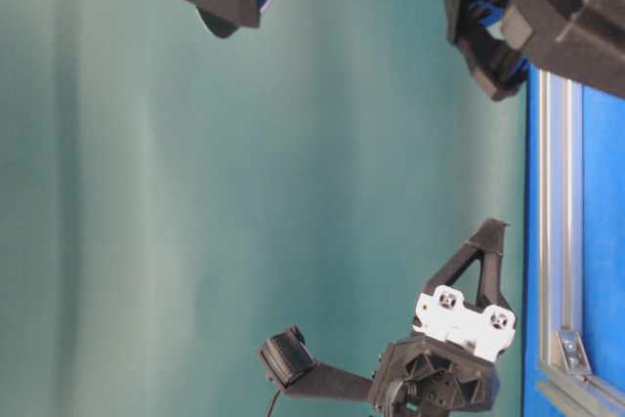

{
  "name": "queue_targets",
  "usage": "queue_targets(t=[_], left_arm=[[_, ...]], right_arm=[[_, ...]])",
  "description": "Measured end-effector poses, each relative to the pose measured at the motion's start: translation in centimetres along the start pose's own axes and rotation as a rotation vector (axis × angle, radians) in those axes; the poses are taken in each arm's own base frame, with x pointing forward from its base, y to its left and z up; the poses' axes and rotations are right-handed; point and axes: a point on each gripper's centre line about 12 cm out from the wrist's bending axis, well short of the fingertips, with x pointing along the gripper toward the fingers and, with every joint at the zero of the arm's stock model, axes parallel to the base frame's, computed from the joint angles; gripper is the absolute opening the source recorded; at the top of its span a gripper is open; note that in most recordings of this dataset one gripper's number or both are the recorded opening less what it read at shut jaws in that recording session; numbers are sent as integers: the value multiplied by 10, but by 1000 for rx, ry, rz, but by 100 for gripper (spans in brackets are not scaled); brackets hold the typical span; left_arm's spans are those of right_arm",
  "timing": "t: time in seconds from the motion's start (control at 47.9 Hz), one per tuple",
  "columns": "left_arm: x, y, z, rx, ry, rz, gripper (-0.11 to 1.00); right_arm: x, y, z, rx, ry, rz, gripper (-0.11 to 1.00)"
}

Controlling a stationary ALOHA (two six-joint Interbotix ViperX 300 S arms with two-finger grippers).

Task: Insert the wire through the string loop located on the right side.
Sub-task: 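Carry the cable right and toward the white zip-tie loop on the frame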

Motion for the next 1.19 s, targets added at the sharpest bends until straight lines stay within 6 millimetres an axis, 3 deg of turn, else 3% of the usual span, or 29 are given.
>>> queue_targets(t=[0.355,0.856,1.191], left_arm=[[0,0,0,0,-2,0,0],[0,0,-1,0,2,0,0],[0,-1,0,1,0,-3,0]], right_arm=[[-38,0,-27,41,50,-12,-4],[-140,-4,-72,105,44,-25,-4],[-173,-6,-90,113,57,-18,-4]])
